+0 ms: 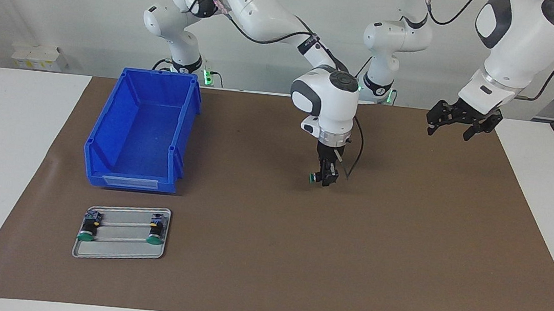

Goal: Place and press button with both arms

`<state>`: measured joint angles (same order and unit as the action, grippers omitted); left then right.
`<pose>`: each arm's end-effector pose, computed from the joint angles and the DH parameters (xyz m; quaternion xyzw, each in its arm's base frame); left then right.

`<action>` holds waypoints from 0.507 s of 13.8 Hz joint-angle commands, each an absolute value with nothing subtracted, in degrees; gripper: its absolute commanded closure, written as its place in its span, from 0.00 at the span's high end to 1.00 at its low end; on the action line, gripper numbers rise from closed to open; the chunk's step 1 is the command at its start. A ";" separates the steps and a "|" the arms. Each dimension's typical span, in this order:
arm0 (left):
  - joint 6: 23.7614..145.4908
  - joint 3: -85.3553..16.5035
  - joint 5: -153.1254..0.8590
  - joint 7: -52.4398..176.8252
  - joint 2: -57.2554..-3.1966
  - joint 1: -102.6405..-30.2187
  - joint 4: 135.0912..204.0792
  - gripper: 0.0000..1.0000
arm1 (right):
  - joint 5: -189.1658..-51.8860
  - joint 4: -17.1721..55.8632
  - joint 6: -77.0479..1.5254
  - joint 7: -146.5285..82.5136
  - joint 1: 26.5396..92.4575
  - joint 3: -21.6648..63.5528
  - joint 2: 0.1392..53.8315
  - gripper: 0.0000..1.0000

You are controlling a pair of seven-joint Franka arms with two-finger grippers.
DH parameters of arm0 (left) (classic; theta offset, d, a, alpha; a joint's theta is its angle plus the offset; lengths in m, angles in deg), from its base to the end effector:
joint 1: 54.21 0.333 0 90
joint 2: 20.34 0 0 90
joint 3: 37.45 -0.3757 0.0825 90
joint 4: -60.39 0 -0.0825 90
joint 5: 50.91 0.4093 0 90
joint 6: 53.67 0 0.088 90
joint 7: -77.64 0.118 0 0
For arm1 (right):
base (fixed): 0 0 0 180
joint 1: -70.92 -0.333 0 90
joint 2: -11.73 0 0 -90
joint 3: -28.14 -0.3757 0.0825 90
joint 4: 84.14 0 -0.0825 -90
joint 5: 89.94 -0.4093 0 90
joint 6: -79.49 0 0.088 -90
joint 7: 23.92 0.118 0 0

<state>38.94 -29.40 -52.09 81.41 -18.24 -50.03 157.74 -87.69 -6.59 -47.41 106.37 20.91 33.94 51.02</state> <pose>0.5648 -0.0421 0.6340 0.9975 -0.0658 -0.0232 0.0077 0.5684 0.5790 0.3616 -0.7437 0.6609 -0.0518 0.0867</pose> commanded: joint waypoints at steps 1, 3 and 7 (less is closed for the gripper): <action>39.49 -29.19 -52.67 81.24 -16.56 -49.38 159.70 1.00 | -84.50 -5.22 -50.85 110.28 19.95 33.95 52.77 0.00; 39.49 -29.19 -52.67 81.24 -16.56 -49.38 159.62 1.00 | -83.35 -5.13 -51.82 112.13 19.33 33.95 53.74 0.03; 40.02 -29.10 -52.67 81.15 -16.56 -50.26 159.62 1.00 | -78.52 -5.31 -50.51 111.34 18.45 33.95 52.61 1.00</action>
<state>38.97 -29.20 -52.12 81.41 -18.24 -50.05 157.74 -81.35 -5.79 -50.63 110.53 18.90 33.95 53.95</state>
